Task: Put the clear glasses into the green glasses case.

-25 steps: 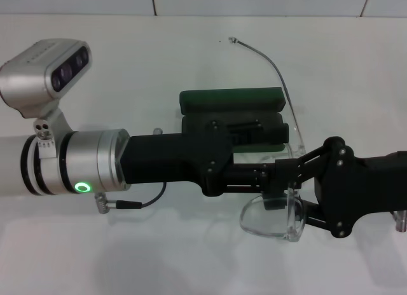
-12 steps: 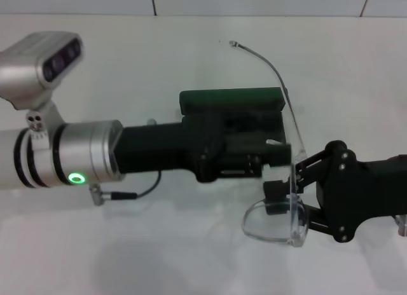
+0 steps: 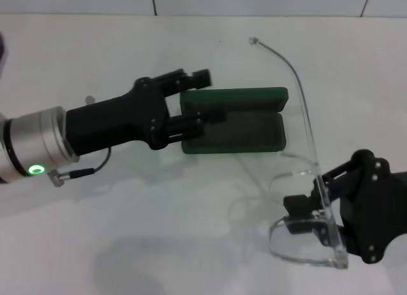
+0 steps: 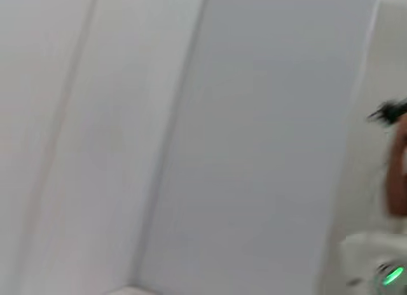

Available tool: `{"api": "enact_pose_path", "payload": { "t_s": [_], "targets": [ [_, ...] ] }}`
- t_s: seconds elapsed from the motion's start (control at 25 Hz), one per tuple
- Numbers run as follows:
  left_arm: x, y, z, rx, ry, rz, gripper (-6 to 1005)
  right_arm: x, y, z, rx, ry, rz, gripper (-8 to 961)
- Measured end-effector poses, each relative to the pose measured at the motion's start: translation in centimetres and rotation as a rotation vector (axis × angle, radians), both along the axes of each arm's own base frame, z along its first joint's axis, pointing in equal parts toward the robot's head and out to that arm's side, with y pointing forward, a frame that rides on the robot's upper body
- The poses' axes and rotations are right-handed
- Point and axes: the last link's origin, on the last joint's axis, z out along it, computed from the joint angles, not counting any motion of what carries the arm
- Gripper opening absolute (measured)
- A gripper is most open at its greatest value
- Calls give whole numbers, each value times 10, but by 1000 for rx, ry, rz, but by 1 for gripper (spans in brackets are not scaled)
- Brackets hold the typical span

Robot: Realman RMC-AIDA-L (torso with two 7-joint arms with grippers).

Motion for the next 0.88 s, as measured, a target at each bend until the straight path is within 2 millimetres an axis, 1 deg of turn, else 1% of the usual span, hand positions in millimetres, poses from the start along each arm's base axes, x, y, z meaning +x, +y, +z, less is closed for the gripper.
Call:
{"api": "enact_pose_path", "payload": {
  "t_s": [0.12,0.32,0.48,0.72,0.88],
  "targets": [
    [-4,-1,-7,135,33,-38,741,-6,0,-2,-74,9,-26,127],
    [4,-8,-20,320,58,-188,740,-21,7,-11,-246,70,-121,127],
    [8,-10,-27,454,52,-256,740,-28,12,-16,-353,60,-180,127],
    [12,-8,-28,564,49,-290,740,-34,24,-22,-451,43,-306,127],
    [17,-7,-27,602,24,-303,741,-38,31,-27,-509,41,-336,126]
  ]
}}
